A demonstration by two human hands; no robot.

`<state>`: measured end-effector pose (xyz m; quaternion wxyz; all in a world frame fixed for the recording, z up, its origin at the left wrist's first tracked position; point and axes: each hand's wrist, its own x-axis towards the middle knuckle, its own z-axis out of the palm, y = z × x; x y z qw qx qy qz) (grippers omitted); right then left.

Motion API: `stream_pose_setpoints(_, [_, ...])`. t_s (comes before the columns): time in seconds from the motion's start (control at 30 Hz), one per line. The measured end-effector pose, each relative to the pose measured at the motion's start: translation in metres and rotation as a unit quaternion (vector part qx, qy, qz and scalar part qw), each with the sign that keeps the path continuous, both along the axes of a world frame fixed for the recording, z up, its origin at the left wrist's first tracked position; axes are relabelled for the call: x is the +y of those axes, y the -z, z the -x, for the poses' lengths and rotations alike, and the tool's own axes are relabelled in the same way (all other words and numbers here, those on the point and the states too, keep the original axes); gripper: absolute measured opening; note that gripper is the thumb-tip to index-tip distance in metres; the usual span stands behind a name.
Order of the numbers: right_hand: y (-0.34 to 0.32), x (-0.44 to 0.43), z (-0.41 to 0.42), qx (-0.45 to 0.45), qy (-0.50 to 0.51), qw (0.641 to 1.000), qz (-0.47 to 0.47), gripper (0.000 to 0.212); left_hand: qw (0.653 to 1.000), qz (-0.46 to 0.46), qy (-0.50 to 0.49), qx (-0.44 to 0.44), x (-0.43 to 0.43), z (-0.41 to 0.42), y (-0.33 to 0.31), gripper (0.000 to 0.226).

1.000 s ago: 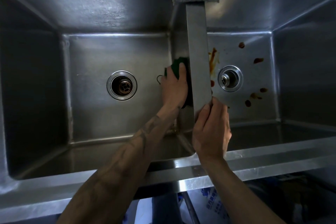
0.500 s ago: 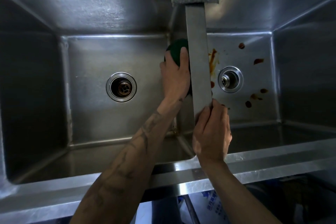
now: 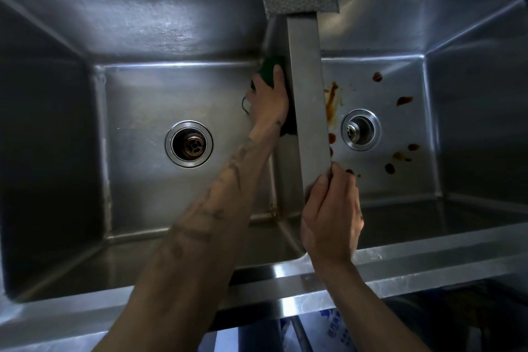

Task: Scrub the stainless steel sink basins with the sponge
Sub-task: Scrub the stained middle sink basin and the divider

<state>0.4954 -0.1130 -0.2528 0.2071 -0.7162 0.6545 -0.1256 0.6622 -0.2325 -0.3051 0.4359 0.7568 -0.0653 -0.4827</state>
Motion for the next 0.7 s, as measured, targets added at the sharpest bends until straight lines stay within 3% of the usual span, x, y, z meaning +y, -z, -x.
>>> stream_pose_setpoints(0.07, [0.0, 0.0, 0.001, 0.0, -0.002, 1.0, -0.001, 0.037, 1.0, -0.01, 0.014, 0.005, 0.0, -0.004, -0.001, 0.065])
stream_pose_setpoints(0.17, [0.0, -0.001, 0.001, -0.004, 0.0, 1.0, -0.004, 0.038, 0.994, 0.108, -0.006, -0.035, -0.001, -0.006, -0.01, 0.057])
stream_pose_setpoints(0.23, [0.0, -0.001, 0.0, -0.006, 0.004, 1.0, -0.004, 0.039, 0.989, 0.14, -0.02, -0.042, -0.007, -0.011, -0.011, 0.052])
stream_pose_setpoints(0.4, [0.0, 0.0, 0.0, -0.008, -0.003, 1.0, 0.002, 0.04, 0.999, 0.044, -0.005, -0.001, -0.031, -0.029, -0.001, 0.065])
stream_pose_setpoints(0.57, [0.001, -0.001, 0.0, -0.014, -0.004, 1.0, 0.009, 0.037, 0.993, 0.11, -0.001, -0.039, -0.025, -0.027, -0.005, 0.056])
stream_pose_setpoints(0.7, [0.002, 0.0, 0.001, -0.014, -0.007, 1.0, 0.014, 0.032, 0.997, 0.071, -0.01, -0.04, -0.046, -0.04, 0.009, 0.058])
